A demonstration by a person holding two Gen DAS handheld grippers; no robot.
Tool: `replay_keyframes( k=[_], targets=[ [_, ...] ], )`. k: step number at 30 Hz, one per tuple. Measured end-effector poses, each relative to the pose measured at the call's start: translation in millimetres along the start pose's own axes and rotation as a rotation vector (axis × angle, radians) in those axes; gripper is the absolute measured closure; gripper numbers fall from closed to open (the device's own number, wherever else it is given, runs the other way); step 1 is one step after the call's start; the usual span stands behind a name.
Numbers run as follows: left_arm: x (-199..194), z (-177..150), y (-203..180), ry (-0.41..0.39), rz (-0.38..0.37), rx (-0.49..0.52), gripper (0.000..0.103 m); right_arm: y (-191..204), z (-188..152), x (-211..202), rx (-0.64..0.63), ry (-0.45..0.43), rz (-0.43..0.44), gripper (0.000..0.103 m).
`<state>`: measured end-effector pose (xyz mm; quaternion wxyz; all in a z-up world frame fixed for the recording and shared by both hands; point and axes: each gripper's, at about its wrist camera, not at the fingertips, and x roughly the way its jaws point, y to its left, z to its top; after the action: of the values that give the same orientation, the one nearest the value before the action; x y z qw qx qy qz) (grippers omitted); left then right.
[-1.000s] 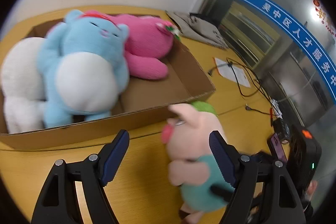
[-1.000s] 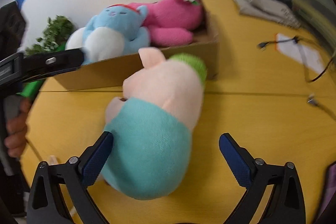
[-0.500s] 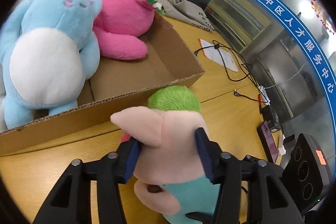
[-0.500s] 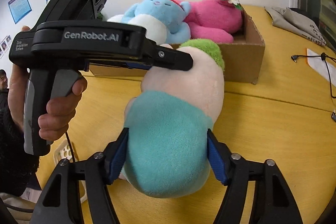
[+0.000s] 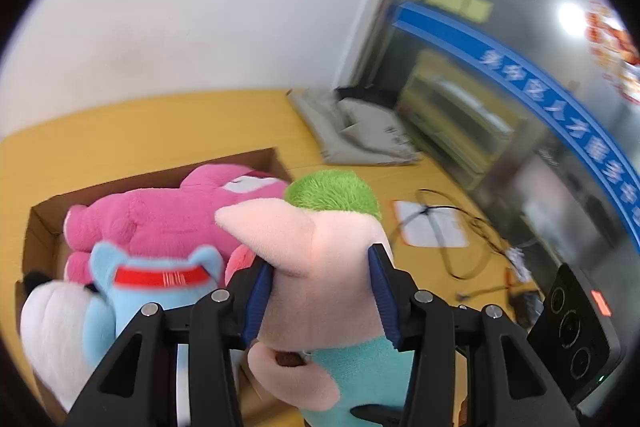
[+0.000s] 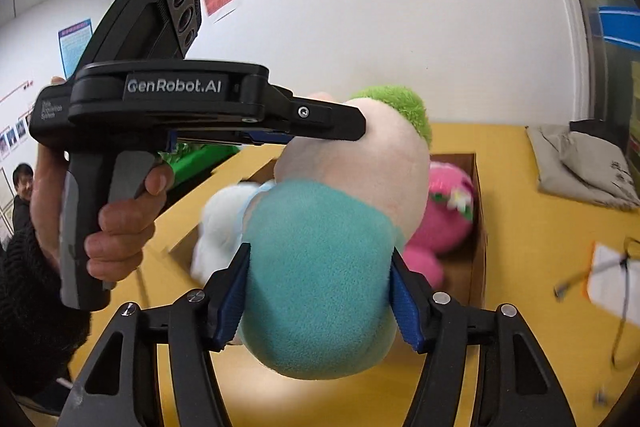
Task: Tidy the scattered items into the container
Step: 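Lower the pig into the box and open both grippers, then move both grippers to the clear phone case on the table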
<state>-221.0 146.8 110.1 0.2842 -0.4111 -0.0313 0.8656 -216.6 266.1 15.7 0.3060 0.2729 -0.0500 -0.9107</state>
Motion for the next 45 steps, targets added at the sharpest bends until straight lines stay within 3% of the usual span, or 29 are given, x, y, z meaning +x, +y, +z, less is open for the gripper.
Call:
replay_keyframes(
  k=[4, 6, 11, 18, 21, 25, 28, 30, 34, 38, 41, 45],
  targets=[
    [92.9, -17.9, 24.3, 0.182, 0.007, -0.064, 0.057, -36.4, -22.9, 52.4, 0.066, 0.144, -0.079, 0.034],
    [104.3, -33.4, 24.3, 0.167, -0.039, -0.060, 0.057, -42.3, -41.8, 59.7, 0.078, 0.206, -0.135, 0.034],
    [100.9, -36.8, 25.4, 0.160, -0.052, -0.055, 0.056, -44.9, -46.4, 54.3, 0.116, 0.262, -0.177, 0.027],
    [50.4, -33.8, 17.0, 0.079, -0.043, -0.035, 0.048, -41.8, -53.2, 34.7, 0.154, 0.300, -0.173, 0.024],
    [31.9, -43.3, 18.9, 0.065, -0.065, -0.060, 0.046, -34.4, -55.0, 24.0, 0.160, 0.265, -0.197, 0.020],
    [4.8, -68.7, 17.7, 0.062, 0.034, 0.010, 0.046, -15.7, -47.9, -12.5, 0.129, 0.184, -0.225, 0.013],
    [-15.6, -95.1, 27.9, 0.044, 0.061, -0.020, 0.046, -8.2, -37.0, -23.6, 0.083, 0.128, -0.231, 0.012],
    [-19.7, -113.1, 40.3, 0.060, 0.097, -0.051, 0.046, -8.2, -33.8, -11.4, 0.075, 0.149, -0.198, 0.016],
    [-13.5, -142.4, 72.6, 0.126, 0.099, -0.157, 0.046, -19.7, -54.1, 22.6, 0.100, 0.248, -0.256, 0.019],
    [-16.2, -165.8, 85.7, 0.122, 0.104, -0.175, 0.047, -6.4, -66.9, 13.7, 0.049, 0.239, -0.320, 0.023],
    [-36.5, -165.3, 82.0, 0.084, 0.156, -0.169, 0.046, 7.7, -65.0, 1.6, 0.060, 0.249, -0.316, 0.017],
    [-93.8, -175.0, 73.2, -0.003, 0.164, -0.143, 0.045, 38.2, -67.2, -33.0, 0.039, 0.188, -0.327, 0.000]
  ],
)
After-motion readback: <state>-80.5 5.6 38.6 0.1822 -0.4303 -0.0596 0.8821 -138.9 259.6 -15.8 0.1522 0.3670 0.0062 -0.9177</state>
